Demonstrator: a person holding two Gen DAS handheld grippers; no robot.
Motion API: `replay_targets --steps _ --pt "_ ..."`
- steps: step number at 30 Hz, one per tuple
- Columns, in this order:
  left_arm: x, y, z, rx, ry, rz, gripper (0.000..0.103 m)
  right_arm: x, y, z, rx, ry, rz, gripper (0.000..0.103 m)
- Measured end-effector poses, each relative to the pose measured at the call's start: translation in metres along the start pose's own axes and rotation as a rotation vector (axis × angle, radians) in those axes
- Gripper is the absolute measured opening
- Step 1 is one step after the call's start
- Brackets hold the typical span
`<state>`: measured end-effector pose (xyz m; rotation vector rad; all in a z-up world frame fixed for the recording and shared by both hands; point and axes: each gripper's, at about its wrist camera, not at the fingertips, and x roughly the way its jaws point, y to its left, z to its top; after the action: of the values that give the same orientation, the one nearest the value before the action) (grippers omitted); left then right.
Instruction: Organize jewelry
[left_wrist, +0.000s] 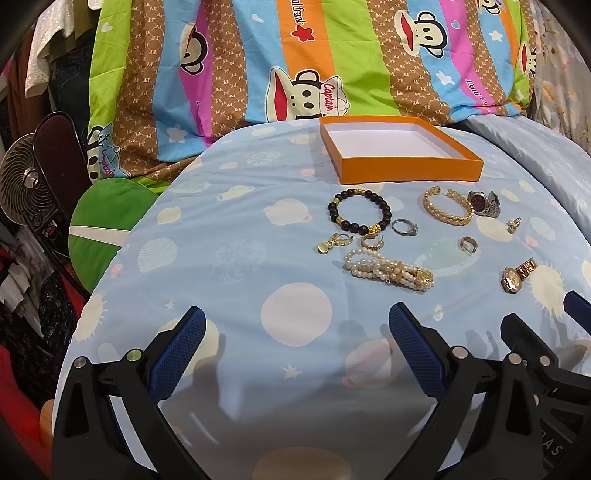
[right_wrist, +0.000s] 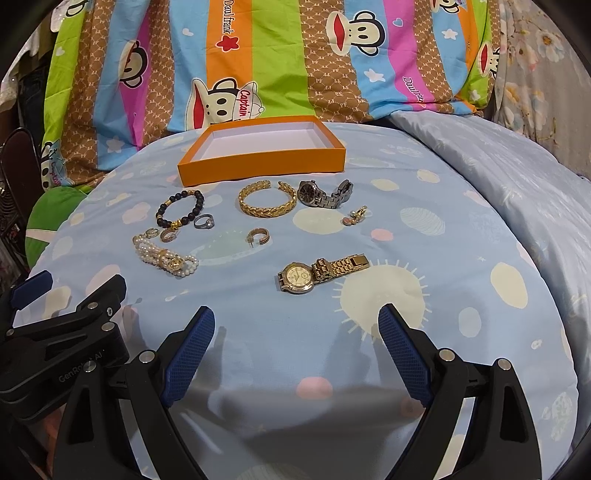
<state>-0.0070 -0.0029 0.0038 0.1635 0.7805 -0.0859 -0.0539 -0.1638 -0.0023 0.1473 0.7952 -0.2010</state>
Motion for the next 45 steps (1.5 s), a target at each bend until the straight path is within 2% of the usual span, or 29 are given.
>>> replay_targets --steps 20,25,28,35,45 --pt "-0.001 0.0 0.0 0.0 -0.001 -0.001 0.097 0.002 0.0 -0.001 0.003 0.004 0.005 0.089" --pt "0.002 0.006 -0.002 -0.029 0.015 -0.019 0.097 0.005 -0.013 -0.003 0.05 0.026 0.033 0.088" --pt "0.008 0.015 -0.004 -0.058 0.049 -0.046 0.098 0.007 -0.023 -0.002 0.063 0.042 0.031 0.082" --pt "0.013 0.035 -0.002 -0.071 0.059 -0.032 0.098 0.022 -0.027 0.01 0.106 0.103 0.079 0.061" --pt "0.02 0.045 0.002 -0.092 0.083 -0.074 0.098 0.04 -0.011 0.026 0.098 0.107 0.054 0.046"
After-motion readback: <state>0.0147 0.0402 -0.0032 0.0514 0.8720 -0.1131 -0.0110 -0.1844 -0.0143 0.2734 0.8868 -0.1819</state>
